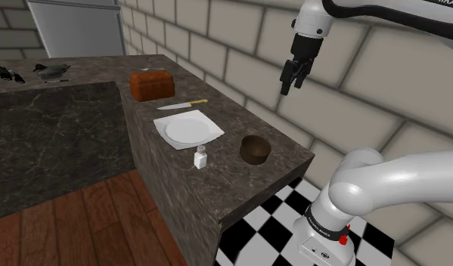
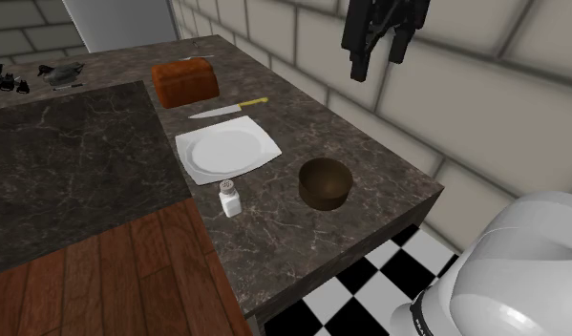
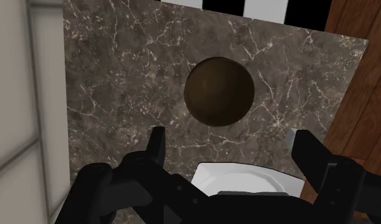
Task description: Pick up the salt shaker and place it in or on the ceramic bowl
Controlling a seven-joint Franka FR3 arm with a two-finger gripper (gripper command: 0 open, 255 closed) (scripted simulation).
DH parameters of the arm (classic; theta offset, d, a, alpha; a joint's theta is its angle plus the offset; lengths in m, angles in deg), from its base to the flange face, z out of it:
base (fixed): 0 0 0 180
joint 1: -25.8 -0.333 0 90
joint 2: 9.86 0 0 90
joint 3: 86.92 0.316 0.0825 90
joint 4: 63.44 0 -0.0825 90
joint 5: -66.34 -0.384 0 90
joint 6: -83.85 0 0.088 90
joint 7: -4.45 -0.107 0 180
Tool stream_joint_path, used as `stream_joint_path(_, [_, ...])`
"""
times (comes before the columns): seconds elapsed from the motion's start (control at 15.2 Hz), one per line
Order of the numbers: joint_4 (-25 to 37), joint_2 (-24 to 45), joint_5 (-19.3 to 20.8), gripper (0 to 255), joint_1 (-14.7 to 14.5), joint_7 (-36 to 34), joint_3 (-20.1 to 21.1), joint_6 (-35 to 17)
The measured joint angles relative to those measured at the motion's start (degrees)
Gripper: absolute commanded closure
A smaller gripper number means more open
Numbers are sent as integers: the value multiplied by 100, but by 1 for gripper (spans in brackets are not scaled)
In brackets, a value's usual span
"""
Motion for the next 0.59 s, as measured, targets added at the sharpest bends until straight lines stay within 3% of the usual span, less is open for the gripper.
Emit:
stream_joint_path(0.2, [-173,22,-61,0,-17,-143,106,-204])
stream_joint_path(0.59, [-824,272,-365,0,-128,-873,676,-1163])
